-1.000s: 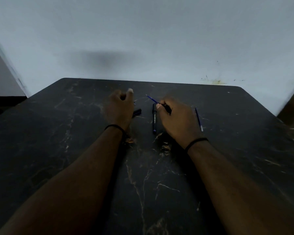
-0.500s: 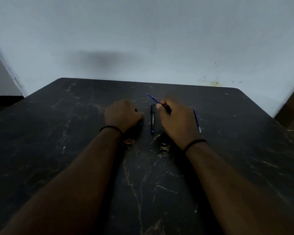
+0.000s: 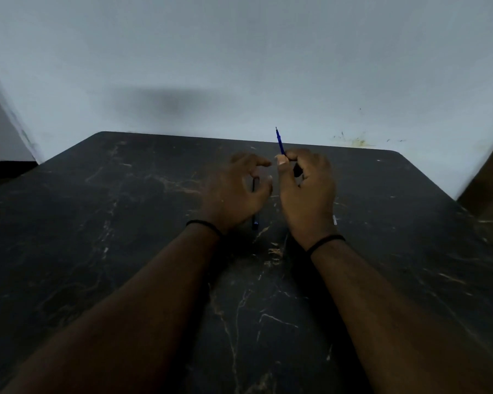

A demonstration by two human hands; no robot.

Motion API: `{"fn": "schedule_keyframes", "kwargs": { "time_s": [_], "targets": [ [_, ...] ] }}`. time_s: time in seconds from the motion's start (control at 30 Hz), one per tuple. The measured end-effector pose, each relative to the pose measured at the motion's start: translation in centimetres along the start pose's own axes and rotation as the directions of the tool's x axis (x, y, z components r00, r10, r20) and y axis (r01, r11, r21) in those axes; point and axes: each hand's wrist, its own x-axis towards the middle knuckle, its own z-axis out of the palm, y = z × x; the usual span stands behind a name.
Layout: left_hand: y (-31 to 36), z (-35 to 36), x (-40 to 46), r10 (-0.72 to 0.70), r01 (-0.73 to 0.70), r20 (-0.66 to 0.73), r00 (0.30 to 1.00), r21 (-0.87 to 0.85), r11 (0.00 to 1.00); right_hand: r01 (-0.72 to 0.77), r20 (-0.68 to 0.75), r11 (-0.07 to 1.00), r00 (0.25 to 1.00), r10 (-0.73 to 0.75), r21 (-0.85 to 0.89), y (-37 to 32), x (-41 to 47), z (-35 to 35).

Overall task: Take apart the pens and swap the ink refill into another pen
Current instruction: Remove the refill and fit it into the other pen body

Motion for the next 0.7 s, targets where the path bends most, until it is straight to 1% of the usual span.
{"fn": "schedule_keyframes", "kwargs": {
  "time_s": [0.07,0.13,0.23,0.3,0.4,0.5,0.57,0.7],
  "targets": [
    [0.7,0.3,0.0,0.018,-0.015,0.079,0.997,-0.047,0.999,-0.006,0.032,1.0,0.999,0.005,0.019,-0.1,-0.1,0.0],
    [1.2,0.4,0.0,0.036,-0.016,0.14,0.989,-0.141,0.99,0.007,0.046,1.0,0.999,-0.008,0.02,-0.4,-0.1,-0.2],
    [1.5,0.6,-0.3,0.052,-0.028,0.121,0.991,-0.195,0.98,0.036,0.078,0.998,0.996,-0.039,0.044,-0.8,-0.1,-0.3],
    [1.4,0.8,-0.3,0.001,0.018,0.107,0.994,-0.176,0.984,0.066,0.08,0.997,0.994,-0.069,0.041,-1.0,-0.2,-0.4],
    [0.9,1.1,-0.1,-0.075,0.086,0.11,0.991,-0.099,0.991,0.127,0.019,0.991,0.992,-0.128,0.049,-1.6,-0.2,-0.6],
    [0.7,1.0,0.0,-0.077,0.083,0.098,0.992,-0.051,0.995,0.293,-0.066,0.956,0.954,-0.292,0.016,-2.4,0.0,-1.0],
    [0.5,0.9,-0.1,-0.078,0.082,0.091,0.993,-0.038,0.996,0.374,-0.084,0.927,0.925,-0.371,0.028,-3.0,-0.1,-1.1],
    [0.3,0.9,-0.1,-0.106,0.106,0.096,0.99,-0.003,0.994,0.402,-0.08,0.914,0.914,-0.397,0.061,-3.6,-0.4,-1.0]
  ]
}}
